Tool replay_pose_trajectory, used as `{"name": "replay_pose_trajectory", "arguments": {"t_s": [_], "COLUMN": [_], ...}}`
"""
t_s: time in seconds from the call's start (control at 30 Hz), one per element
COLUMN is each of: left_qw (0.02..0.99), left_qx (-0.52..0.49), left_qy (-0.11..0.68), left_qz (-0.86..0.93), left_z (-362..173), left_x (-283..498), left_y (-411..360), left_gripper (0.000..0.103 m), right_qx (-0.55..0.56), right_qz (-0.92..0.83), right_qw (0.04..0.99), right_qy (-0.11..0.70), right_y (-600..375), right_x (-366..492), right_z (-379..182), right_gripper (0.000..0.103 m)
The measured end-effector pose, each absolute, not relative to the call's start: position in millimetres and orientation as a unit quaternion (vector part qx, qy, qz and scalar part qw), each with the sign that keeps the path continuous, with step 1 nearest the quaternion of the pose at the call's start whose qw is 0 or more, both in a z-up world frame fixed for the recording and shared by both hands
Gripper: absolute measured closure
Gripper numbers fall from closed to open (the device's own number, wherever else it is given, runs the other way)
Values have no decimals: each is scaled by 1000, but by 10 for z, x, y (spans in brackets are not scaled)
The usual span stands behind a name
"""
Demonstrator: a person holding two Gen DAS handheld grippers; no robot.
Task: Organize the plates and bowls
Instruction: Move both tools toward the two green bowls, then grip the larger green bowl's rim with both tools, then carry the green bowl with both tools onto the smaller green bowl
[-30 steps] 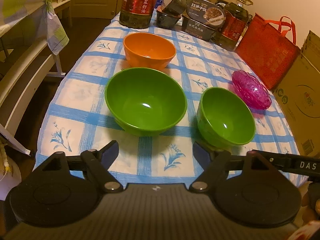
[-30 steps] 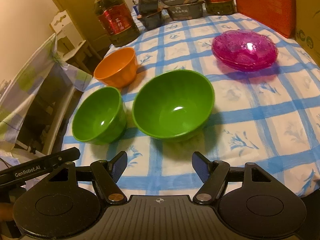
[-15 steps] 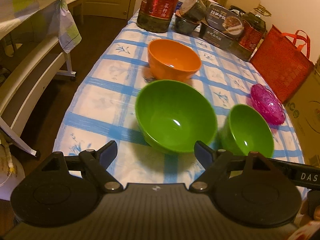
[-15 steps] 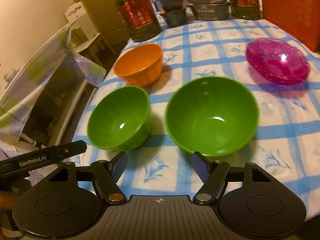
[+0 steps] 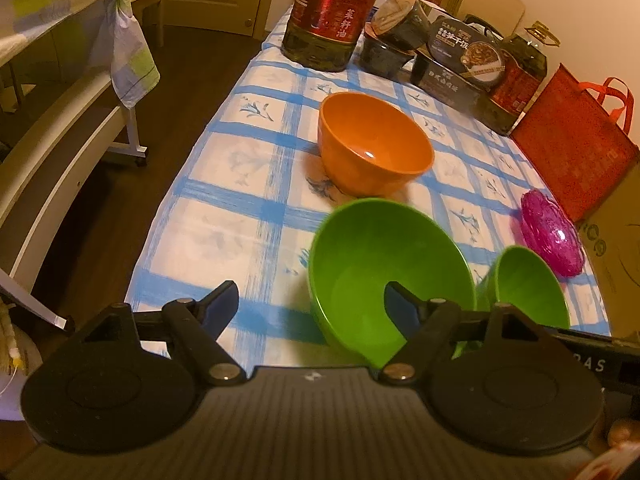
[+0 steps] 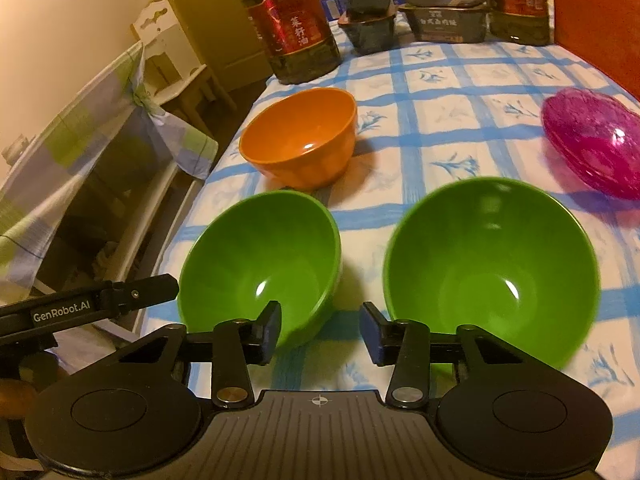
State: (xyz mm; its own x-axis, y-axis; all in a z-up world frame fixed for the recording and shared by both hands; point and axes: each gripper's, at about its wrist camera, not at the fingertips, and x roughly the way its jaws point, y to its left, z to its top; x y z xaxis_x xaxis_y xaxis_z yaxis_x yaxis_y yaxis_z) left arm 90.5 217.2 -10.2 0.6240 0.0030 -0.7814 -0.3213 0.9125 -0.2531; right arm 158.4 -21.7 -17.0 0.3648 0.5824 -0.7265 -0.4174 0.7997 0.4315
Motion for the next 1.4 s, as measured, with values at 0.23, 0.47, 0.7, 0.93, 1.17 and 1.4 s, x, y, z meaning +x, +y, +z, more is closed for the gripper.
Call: {"name": "replay_pose_trajectory", "arguments": {"t_s": [0.23,0.47,0.7,0.93,1.17,1.4], "left_qw": [881,878,876,874,875,878], "left_qx": [-181,-172,-168,-155,-142,-129], "left_qy": [430,442,450,459,461,459], "left_qz": [79,63,49,38,41,46], "left_z": [-196,-339,-421,-479,-465,-324], "left_x": [1039,1196,1305,1349,1335,1287], "left_y": [2231,2249,2251,2218,2175,2161], "left_gripper": [39,55,71,85,93,93], "right_qx": [60,31,17,13,14,24], "right_qz": [295,289,286,285,281,289], "right_qw": [825,828,828,826,825,825], "right_qy": [478,480,481,486,489,485], "right_y": [-8,123,182,196,183,154], "right_x": [1707,1756,1817,1854,1888,1867], "right_z": [-236,-313,-360,-402,-399,-309], "right_gripper": [63,69,76,82,92,93]}}
